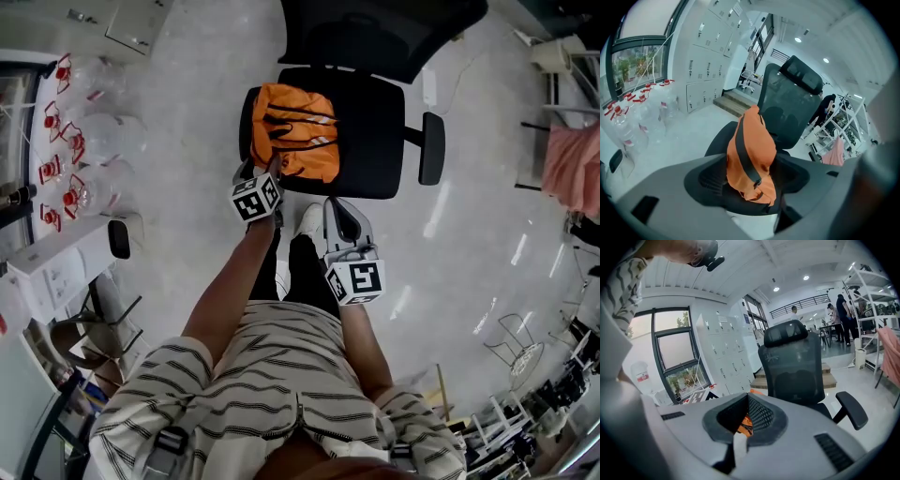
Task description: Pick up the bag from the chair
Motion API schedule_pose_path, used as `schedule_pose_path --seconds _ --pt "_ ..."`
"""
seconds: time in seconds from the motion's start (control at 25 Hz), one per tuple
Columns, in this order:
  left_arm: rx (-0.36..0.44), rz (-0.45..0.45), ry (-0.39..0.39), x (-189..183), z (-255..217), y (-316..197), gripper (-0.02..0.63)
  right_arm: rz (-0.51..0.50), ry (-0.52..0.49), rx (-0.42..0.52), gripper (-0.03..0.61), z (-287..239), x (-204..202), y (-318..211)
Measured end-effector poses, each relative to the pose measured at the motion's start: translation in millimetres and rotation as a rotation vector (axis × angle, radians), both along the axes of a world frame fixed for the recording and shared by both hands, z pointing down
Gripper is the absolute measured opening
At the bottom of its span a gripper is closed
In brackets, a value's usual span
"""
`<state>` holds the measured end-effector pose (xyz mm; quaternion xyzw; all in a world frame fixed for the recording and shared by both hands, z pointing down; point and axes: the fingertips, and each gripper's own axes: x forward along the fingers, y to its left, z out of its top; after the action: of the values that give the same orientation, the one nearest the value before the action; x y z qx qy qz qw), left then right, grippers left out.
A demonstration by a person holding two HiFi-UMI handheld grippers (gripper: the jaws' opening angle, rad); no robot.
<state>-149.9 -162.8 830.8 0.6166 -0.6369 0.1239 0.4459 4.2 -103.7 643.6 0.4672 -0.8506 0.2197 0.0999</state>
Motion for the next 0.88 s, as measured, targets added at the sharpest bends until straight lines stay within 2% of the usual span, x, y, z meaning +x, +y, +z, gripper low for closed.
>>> schedule_pose_path --seconds 0.16,0.28,0.52,0.76,0.88 --pt "-0.004 -0.009 0.015 -1.4 5.4 -3.3 0.284 0.002 -0.001 -0.006 0.018 1.2 1.6 0.5" --pt "-0.015 0.015 -0.015 -2.2 9.7 -4.3 0.279 0.011 -0.015 -0.012 0.018 2.0 2.5 0.4" --pt "-0.009 0.052 -0.061 -1.0 10.0 -5.2 0.161 0.009 -0.011 -0.013 0.018 1.7 0.3 -0.3" --pt "0.015 0.090 -0.089 5.5 7.7 -6.1 0.114 0.023 -0.012 -0.017 0.018 4.0 2.8 -0.9" --pt "0.024 0.092 -0.079 8.7 3.4 -6.1 0.085 0.026 -0.005 -0.012 0.018 2.5 2.9 -0.9"
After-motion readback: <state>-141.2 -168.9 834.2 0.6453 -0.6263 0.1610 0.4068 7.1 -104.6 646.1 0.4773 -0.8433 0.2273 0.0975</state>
